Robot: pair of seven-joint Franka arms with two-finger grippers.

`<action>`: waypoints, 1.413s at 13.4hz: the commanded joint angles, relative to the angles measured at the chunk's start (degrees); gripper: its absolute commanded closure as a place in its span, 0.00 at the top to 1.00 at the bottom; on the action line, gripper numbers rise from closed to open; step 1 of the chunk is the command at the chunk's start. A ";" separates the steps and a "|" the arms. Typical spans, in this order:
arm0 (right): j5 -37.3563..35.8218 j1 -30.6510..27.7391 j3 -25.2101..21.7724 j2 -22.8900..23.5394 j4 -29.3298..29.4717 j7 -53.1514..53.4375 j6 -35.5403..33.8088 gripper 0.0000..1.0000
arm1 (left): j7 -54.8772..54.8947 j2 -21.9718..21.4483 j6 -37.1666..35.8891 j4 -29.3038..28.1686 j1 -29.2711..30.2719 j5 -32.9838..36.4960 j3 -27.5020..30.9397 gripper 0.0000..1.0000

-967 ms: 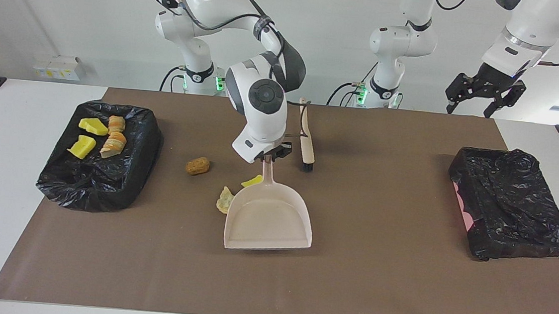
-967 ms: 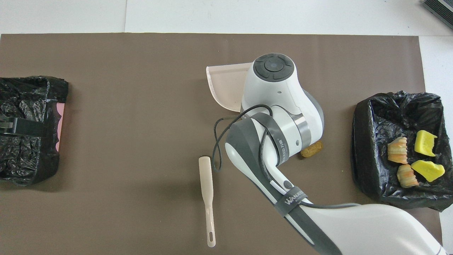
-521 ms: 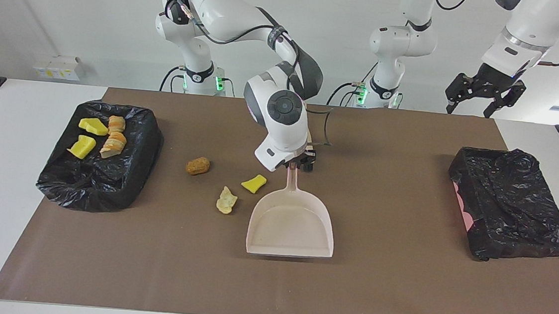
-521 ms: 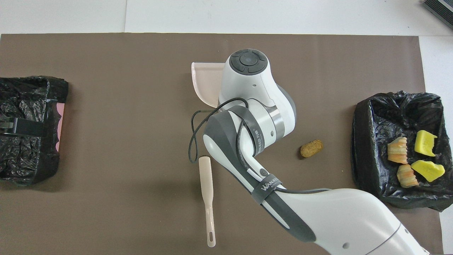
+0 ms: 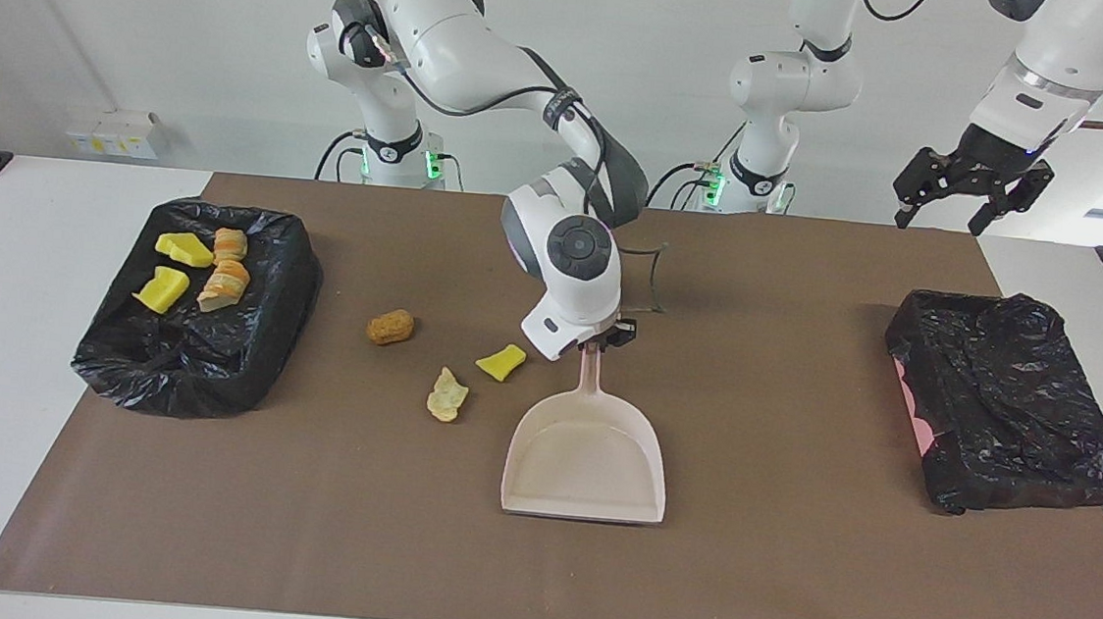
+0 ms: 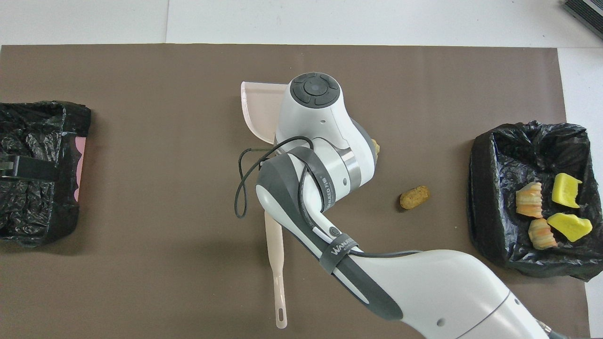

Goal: Sweep and dump trash in bin

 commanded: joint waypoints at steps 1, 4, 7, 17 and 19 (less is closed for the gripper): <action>0.78 -0.54 0.34 -2.82 -0.89 0.88 -0.19 1.00 | -0.09 -0.29 1.64 -0.87 0.34 -0.36 -0.34 1.00; 1.65 -0.19 0.34 -5.63 -2.11 0.96 -1.94 1.00 | -0.35 0.06 3.57 -0.87 0.17 -0.45 -0.34 1.00; 1.93 0.95 0.78 -10.37 -8.85 1.93 -3.01 1.00 | -0.44 1.37 9.69 -1.13 -0.01 -0.54 -0.43 1.00; 3.94 11.93 0.78 -32.08 -46.29 5.18 14.99 1.00 | -11.59 14.55 28.43 1.76 -9.85 -2.91 -1.13 1.00; 5.35 14.13 0.78 -33.50 -49.83 7.88 17.55 0.96 | -13.52 19.02 28.89 5.97 -12.74 -3.00 -1.13 1.00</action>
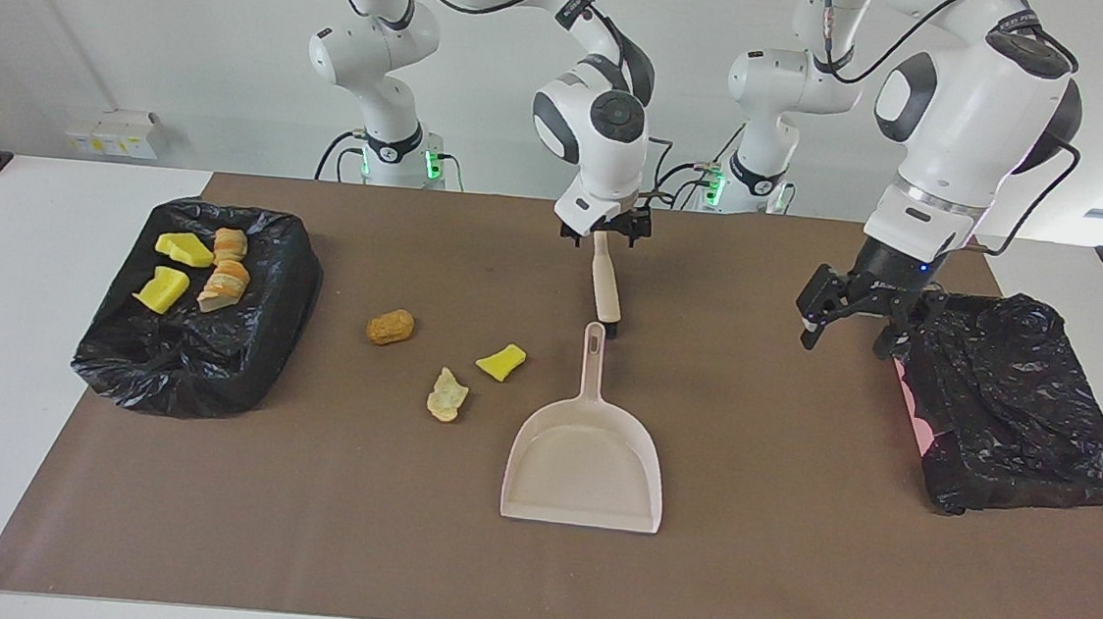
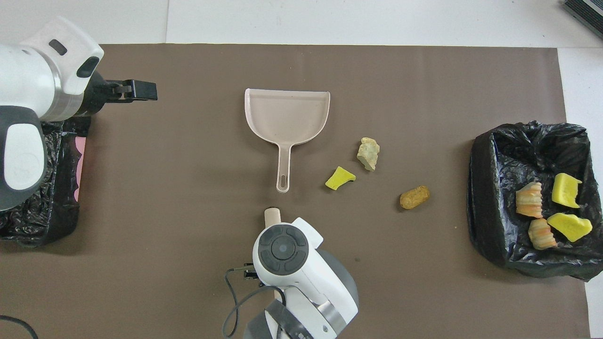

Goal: Sweep and dump trash in bin

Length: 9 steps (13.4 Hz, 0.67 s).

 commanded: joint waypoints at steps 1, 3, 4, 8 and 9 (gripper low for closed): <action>2.08 2.51 -0.01 -4.24 -6.86 3.88 3.58 0.92 | -3.11 6.32 0.05 5.46 -4.64 0.22 0.67 1.00; 2.08 3.92 -0.01 -4.41 -8.61 4.07 4.02 0.83 | -4.95 8.61 0.40 5.29 -8.94 0.22 0.76 1.00; 2.08 4.10 -0.01 -4.68 -9.15 4.33 4.46 0.76 | -8.18 10.89 0.84 5.29 -10.62 0.31 0.67 1.00; 2.08 4.10 -0.01 -4.59 -9.15 4.25 4.64 0.34 | -14.01 14.59 5.58 2.49 -16.24 1.10 0.67 1.00; 2.08 3.93 -0.01 -4.24 -8.72 4.42 4.55 0.04 | -14.71 14.60 6.20 0.48 -17.39 1.10 0.67 1.00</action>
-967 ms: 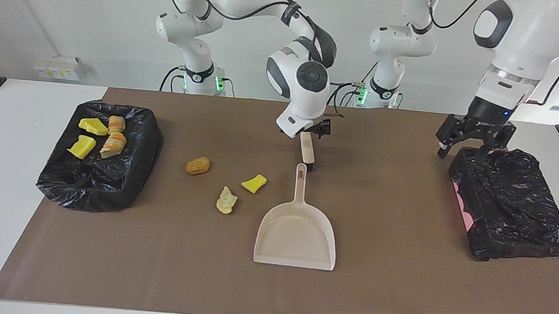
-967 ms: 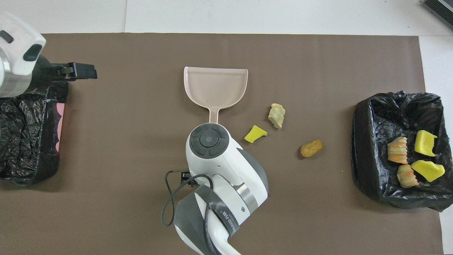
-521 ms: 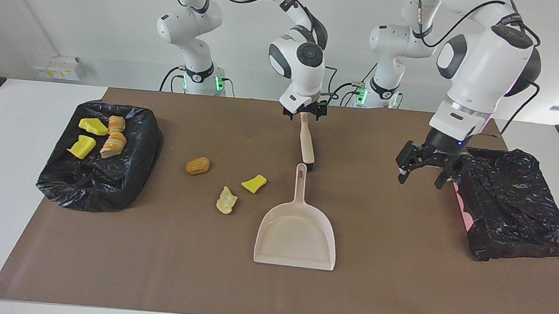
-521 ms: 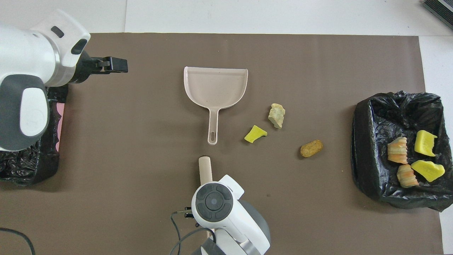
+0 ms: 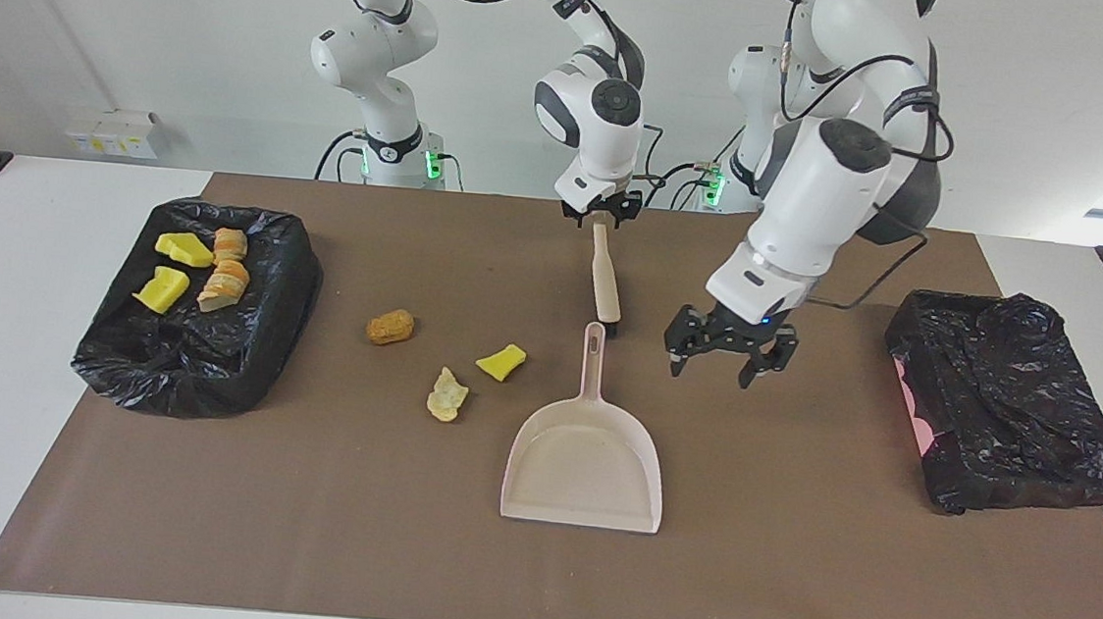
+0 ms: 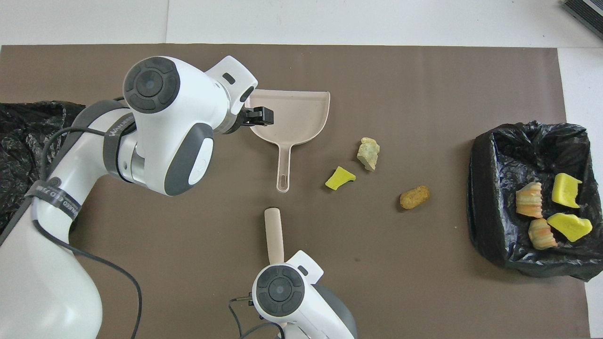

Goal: Sweep and dump trash in bin
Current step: 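Grasp the dustpan with the left gripper while the right gripper grasps the brush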

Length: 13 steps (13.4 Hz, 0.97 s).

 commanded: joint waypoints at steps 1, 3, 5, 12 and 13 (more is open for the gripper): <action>2.23 -1.38 0.11 -0.69 -0.97 0.86 1.42 0.00 | -1.65 -0.47 1.81 -4.31 -2.70 0.66 0.90 1.00; 3.56 -2.44 0.02 -1.12 -0.09 1.38 0.63 0.00 | -3.84 0.13 3.64 -5.73 -3.75 0.66 0.90 1.00; 3.56 -5.07 -0.25 -3.48 0.53 1.04 -2.86 0.00 | -4.20 -0.30 4.53 -8.71 -4.46 0.66 0.81 1.00; -4.14 -18.33 -0.69 -9.39 2.98 1.03 -20.16 0.00 | -6.75 0.93 7.44 -9.42 -6.13 0.57 0.81 1.00; -5.57 -20.27 -0.60 -9.21 3.69 1.12 -22.29 0.00 | -6.49 0.67 7.52 -10.73 -6.83 0.57 0.81 1.00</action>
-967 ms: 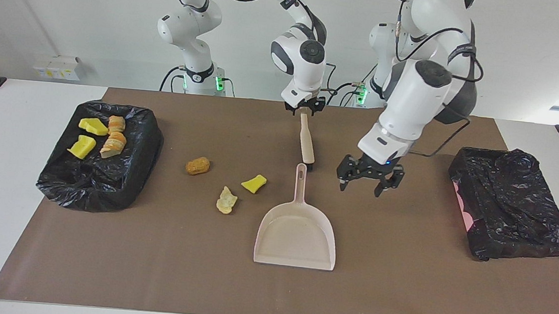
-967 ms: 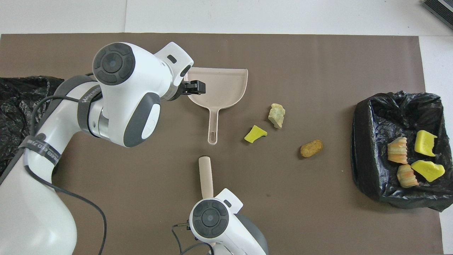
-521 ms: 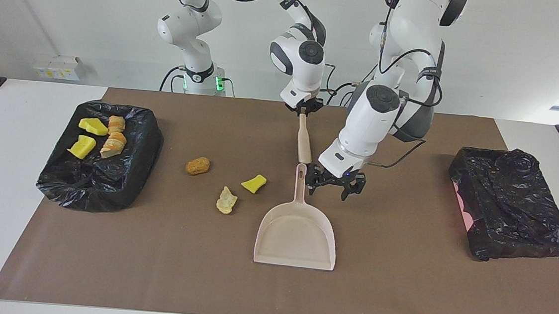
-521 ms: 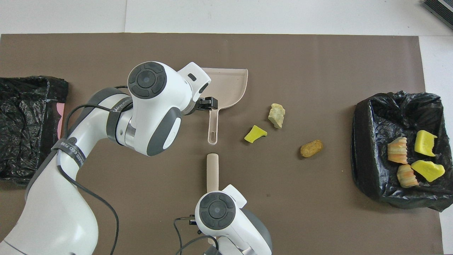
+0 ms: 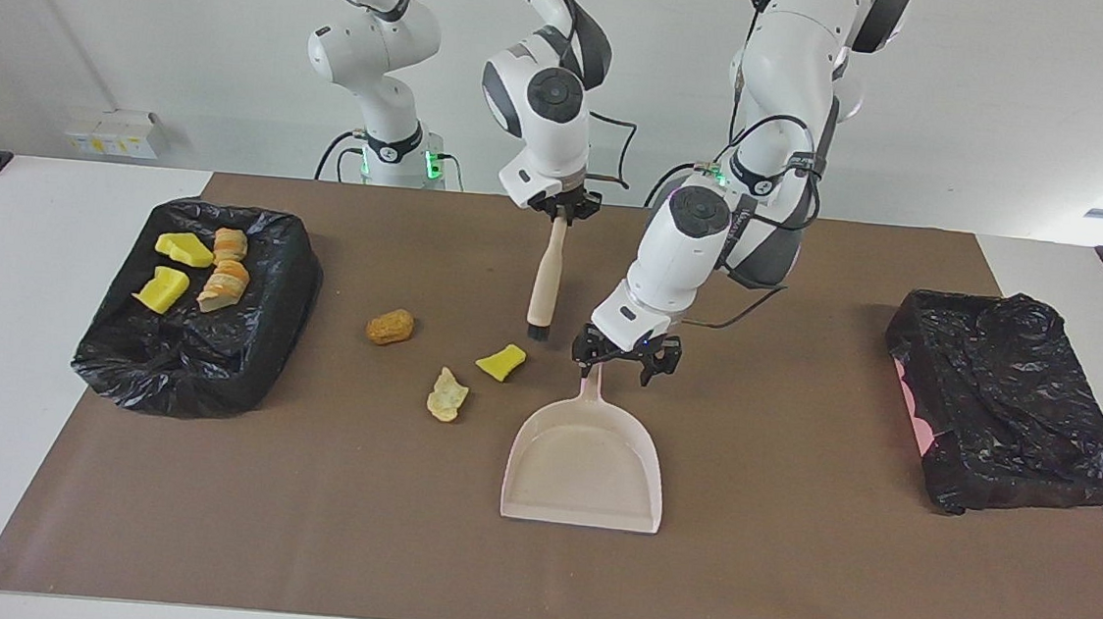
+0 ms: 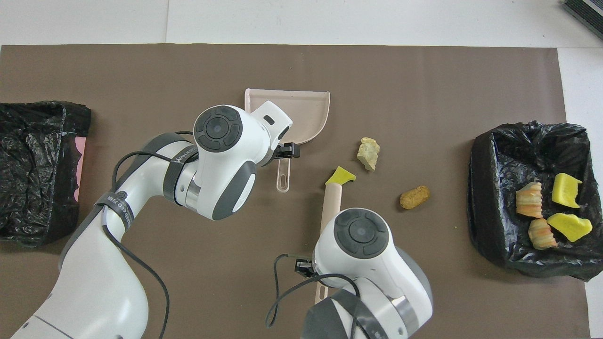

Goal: Sweep and dump trash in bin
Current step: 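Grasp the dustpan with the left gripper while the right gripper grasps the brush, then move the brush toward the remaining trash with the right gripper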

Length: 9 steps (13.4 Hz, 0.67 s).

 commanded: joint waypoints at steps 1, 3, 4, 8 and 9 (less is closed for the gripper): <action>-3.30 -4.97 0.43 -0.11 1.80 0.77 -5.33 0.00 | -0.69 -0.66 1.48 -3.02 -1.79 0.57 0.72 1.00; -5.93 -9.79 0.52 -0.28 1.01 0.77 -8.14 0.00 | -0.78 -0.40 1.22 -2.95 -2.31 0.57 0.80 1.00; -6.55 -11.64 0.43 -0.46 0.23 1.03 -9.02 0.00 | -0.69 -0.49 1.21 -2.68 -2.23 0.57 0.89 1.00; -10.33 -17.46 0.52 -4.57 -6.70 1.74 -9.47 0.00 | -0.60 -0.57 0.69 -1.89 -2.05 0.75 0.89 0.60; -10.60 -18.59 0.61 -6.42 -9.86 1.39 -8.43 0.00 | -0.78 -0.57 0.60 -1.89 -2.05 0.75 0.89 0.40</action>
